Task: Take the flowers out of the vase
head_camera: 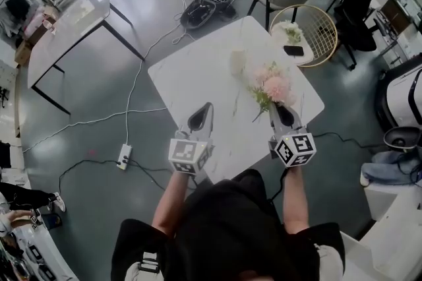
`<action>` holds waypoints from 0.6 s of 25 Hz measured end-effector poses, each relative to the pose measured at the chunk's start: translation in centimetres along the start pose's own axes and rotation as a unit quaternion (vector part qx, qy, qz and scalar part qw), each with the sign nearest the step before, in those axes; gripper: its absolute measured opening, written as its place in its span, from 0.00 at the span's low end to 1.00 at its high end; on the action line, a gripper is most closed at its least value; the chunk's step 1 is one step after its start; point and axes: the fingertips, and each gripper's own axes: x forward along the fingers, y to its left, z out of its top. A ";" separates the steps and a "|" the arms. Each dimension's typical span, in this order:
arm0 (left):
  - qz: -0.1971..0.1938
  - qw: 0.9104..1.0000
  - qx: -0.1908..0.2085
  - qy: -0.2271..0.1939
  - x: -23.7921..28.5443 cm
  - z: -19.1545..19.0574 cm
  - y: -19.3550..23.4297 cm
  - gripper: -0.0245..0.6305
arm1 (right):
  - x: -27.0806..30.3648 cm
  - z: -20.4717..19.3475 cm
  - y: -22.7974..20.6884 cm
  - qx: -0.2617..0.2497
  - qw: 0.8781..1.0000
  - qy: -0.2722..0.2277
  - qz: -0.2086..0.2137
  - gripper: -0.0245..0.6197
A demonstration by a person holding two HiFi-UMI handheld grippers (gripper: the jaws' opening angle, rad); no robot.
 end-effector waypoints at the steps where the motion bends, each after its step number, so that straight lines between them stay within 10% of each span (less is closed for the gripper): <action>1: -0.001 1.000 0.000 0.000 0.0 -0.1 -0.2 0.05 | -0.2 -0.2 0.0 0.001 1.000 0.001 -0.001 0.06; 15: -0.003 1.000 0.000 0.004 -0.1 -0.6 -1.8 0.05 | -1.5 -0.4 -0.5 0.001 1.000 0.003 0.003 0.06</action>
